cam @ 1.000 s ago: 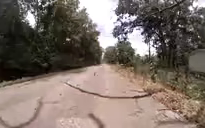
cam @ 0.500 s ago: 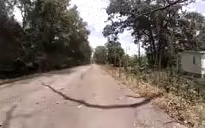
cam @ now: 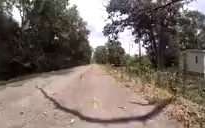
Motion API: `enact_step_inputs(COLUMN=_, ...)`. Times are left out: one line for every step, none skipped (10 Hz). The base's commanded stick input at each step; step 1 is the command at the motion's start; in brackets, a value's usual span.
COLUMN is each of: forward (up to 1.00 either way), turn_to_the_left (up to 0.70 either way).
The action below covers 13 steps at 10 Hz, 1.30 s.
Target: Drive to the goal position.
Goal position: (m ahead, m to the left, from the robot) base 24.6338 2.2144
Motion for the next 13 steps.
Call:
enact_step_inputs(forward=0.7, turn_to_the_left=0.0)
enact_step_inputs(forward=0.7, turn_to_the_left=0.0)
enact_step_inputs(forward=0.7, turn_to_the_left=0.0)
enact_step_inputs(forward=0.7, turn_to_the_left=0.0)
enact_step_inputs(forward=0.7, turn_to_the_left=0.0)
enact_step_inputs(forward=0.7, turn_to_the_left=0.23)
enact_step_inputs(forward=0.7, turn_to_the_left=0.35)
enact_step_inputs(forward=0.7, turn_to_the_left=0.08)
enact_step_inputs(forward=0.7, turn_to_the_left=0.0)
enact_step_inputs(forward=0.7, turn_to_the_left=0.0)
enact_step_inputs(forward=0.7, turn_to_the_left=0.0)
enact_step_inputs(forward=0.7, turn_to_the_left=0.0)
enact_step_inputs(forward=0.7, turn_to_the_left=0.0)
